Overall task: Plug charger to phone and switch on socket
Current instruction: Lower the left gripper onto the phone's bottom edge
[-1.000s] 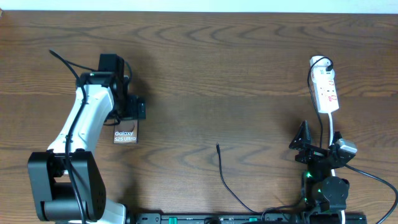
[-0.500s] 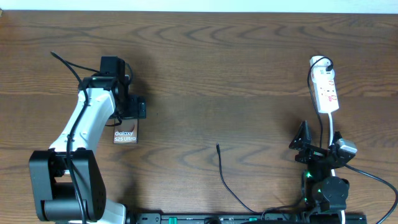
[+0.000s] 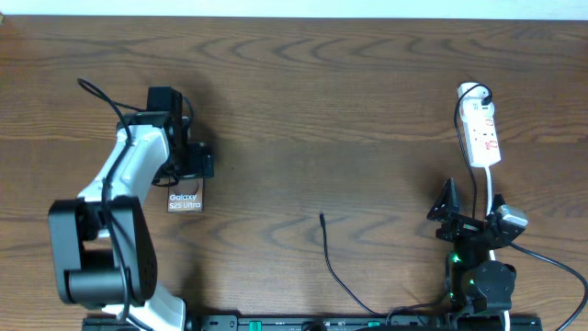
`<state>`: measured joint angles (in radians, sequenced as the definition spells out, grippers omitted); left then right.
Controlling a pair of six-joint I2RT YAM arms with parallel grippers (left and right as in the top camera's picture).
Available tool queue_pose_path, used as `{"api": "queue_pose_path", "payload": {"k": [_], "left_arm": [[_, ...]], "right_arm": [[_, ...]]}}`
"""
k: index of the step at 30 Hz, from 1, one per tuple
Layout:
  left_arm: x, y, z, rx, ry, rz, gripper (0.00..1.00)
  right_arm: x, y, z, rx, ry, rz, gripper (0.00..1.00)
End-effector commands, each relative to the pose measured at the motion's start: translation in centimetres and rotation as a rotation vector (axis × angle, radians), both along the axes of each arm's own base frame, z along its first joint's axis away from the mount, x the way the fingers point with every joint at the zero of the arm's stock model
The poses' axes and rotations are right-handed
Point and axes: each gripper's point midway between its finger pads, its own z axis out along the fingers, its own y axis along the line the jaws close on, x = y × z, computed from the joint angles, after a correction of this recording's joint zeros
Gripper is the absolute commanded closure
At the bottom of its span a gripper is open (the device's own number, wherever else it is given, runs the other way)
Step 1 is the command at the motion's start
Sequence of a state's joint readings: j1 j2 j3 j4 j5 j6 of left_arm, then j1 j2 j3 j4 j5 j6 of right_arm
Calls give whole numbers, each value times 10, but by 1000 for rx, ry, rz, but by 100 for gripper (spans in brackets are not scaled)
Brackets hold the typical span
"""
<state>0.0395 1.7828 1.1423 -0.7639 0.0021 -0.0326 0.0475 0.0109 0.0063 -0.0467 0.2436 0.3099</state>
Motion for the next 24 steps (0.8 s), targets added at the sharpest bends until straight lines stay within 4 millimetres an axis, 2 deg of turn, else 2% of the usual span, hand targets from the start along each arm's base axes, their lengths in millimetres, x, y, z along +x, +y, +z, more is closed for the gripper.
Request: {"api": "queue_pose_path", "payload": {"k": [1, 15, 19, 24], "left_arm": [[0, 1, -4, -16, 3, 3, 2], [5, 1, -4, -8, -11, -93, 2], [6, -10, -4, -71, -21, -132, 2], [10, -10, -4, -69, -38, -126, 2]], "right_arm": [[-1, 0, 0, -4, 0, -6, 1], [-1, 0, 0, -4, 0, -6, 1], [-1, 0, 0, -4, 0, -6, 1], [-1, 0, 0, -4, 0, -6, 1]]}}
